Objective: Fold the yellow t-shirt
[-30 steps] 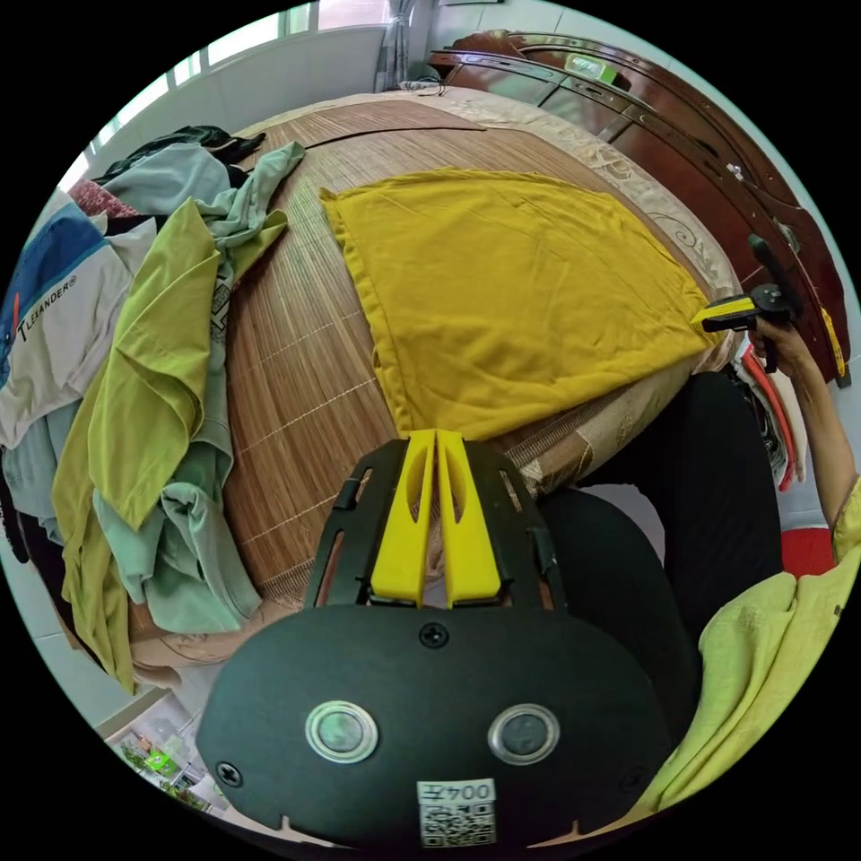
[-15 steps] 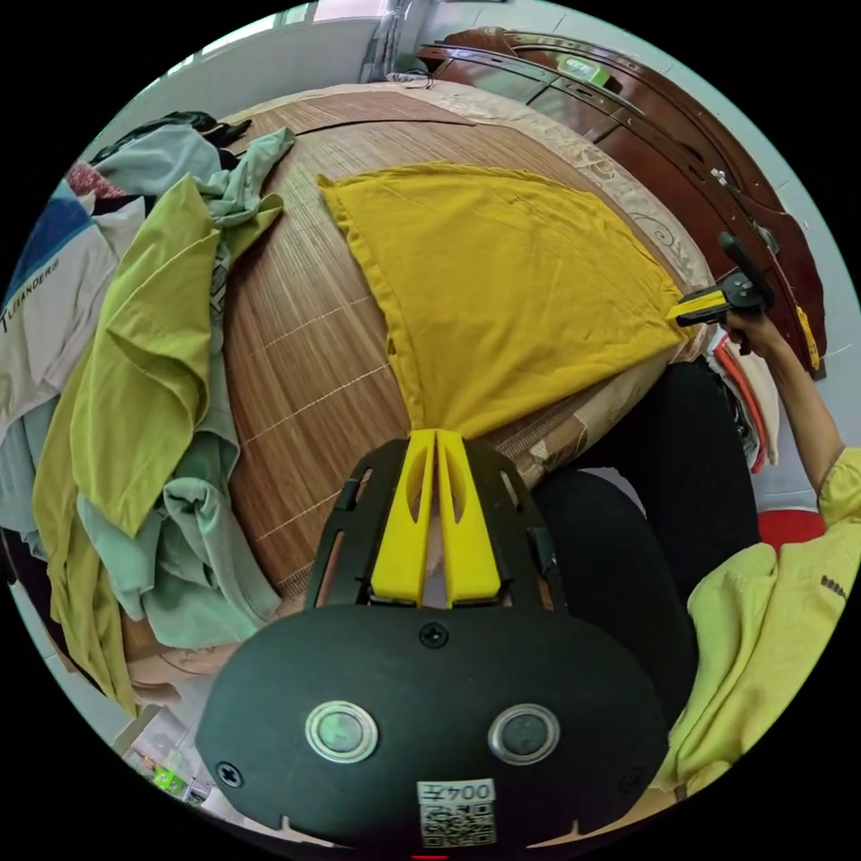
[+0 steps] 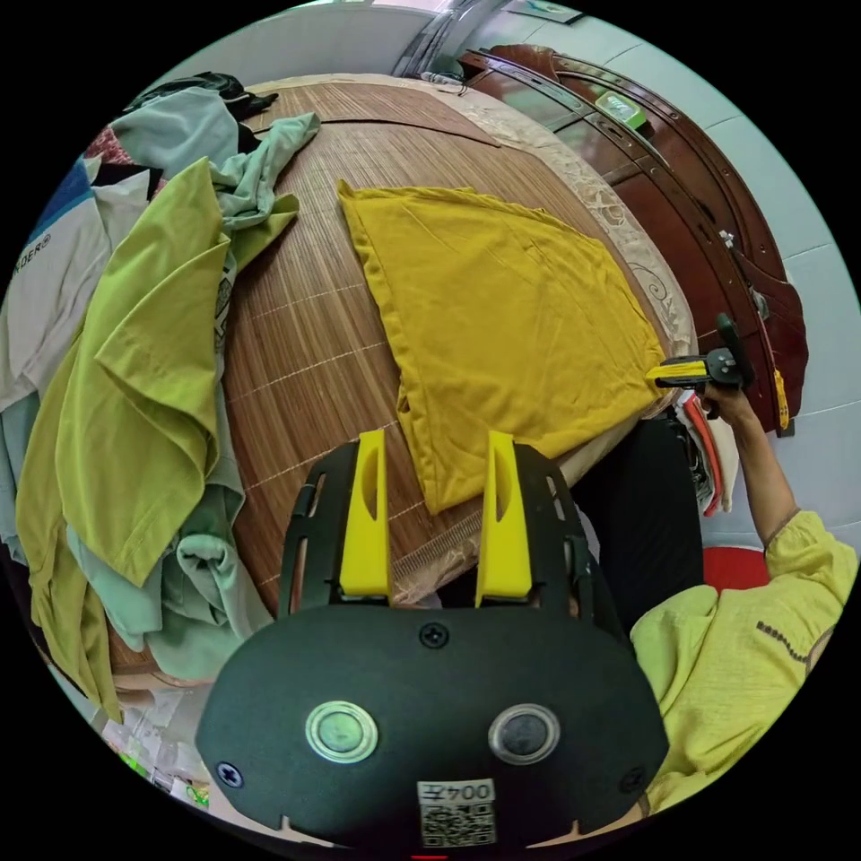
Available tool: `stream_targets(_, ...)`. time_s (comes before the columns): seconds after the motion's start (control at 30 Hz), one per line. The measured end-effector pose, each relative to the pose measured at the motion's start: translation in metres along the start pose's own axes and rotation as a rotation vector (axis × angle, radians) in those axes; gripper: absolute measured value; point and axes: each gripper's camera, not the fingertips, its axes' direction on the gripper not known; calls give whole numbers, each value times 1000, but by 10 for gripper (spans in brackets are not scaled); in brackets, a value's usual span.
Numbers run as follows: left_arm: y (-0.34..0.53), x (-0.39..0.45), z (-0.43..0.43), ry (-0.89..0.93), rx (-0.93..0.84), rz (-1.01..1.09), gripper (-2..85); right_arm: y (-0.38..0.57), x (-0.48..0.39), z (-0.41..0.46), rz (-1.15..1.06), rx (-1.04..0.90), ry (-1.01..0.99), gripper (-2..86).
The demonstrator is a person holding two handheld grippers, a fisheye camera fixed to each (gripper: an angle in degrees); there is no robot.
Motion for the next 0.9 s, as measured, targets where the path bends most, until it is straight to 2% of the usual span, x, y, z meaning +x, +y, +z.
stream_targets(0.17,-28,4,-2,22,-15,-2,78,9,10,-16,34,19,-99,54)
stream_targets(0.27,-31,5,9,-75,-95,14,29,19,15,-24,47,39,-132,65)
stream_targets(0.4,-23,3,-6,-26,-37,-27,20,32,10,-38,25,52,-81,62)
stream_targets(0.5,-10,10,-26,-89,-8,-25,26,45,5,-57,19,80,-16,77)
stream_targets(0.57,4,19,-35,-36,10,4,40,56,4,-72,30,128,-14,79)
stream_targets(0.67,17,36,-20,2,-44,44,59,70,7,-88,56,173,-46,84)
stream_targets(0.77,29,40,-14,-52,-20,40,36,77,11,-88,59,126,-26,77)
stream_targets(0.9,36,35,-30,-3,13,13,20,105,27,-115,91,155,-2,67)
